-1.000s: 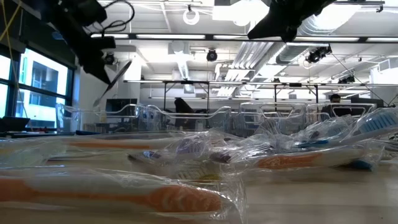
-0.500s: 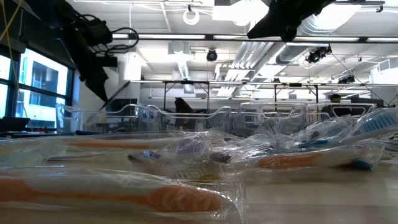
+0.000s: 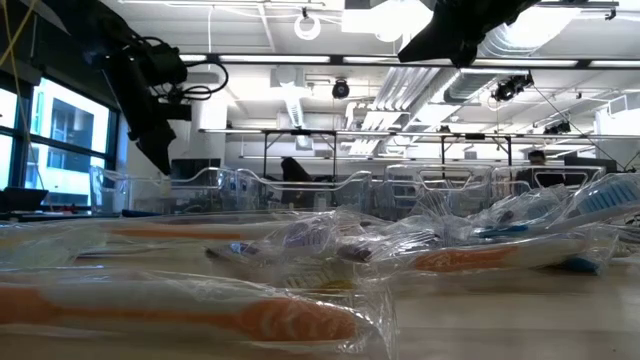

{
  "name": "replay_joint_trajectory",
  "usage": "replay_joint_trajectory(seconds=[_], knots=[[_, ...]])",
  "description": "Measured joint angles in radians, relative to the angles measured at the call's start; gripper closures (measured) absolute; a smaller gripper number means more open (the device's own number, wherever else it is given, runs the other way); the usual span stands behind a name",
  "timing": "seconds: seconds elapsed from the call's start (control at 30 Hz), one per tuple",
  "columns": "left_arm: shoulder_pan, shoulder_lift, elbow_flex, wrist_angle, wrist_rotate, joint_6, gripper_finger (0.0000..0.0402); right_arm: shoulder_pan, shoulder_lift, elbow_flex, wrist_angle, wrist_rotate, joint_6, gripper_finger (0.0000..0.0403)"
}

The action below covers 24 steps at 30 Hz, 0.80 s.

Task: Pick & Place Toothbrushes
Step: Put the violet toothbrush into the left transparent bin

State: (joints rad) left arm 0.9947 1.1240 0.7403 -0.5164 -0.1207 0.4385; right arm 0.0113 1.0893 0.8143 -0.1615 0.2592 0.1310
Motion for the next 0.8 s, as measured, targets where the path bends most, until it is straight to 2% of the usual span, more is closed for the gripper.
replay_joint_trajectory(seconds=[0.13,0.23,0.47,0.7,0.8], knots=[[0.0,0.0,0.0,0.018,-0.001,0.002,0.0305,0.0,0.0,0.0,0.0,0.0,0.0,0.0401],[0.0,0.0,0.0,0.075,0.012,0.003,0.0291,0.0,0.0,0.0,0.0,0.001,-0.001,0.0401],[0.0,-0.001,0.0,0.203,0.152,0.009,0.0288,0.0,0.0,0.0,0.0,0.001,0.0,0.0401],[0.0,-0.001,0.0,0.223,0.156,0.013,0.0288,0.0,0.0,0.0,0.0,0.0,0.003,0.04],[0.0,-0.002,0.0,0.223,0.158,0.067,0.0288,0.0,0.0,0.0,0.001,0.002,0.003,0.04]])
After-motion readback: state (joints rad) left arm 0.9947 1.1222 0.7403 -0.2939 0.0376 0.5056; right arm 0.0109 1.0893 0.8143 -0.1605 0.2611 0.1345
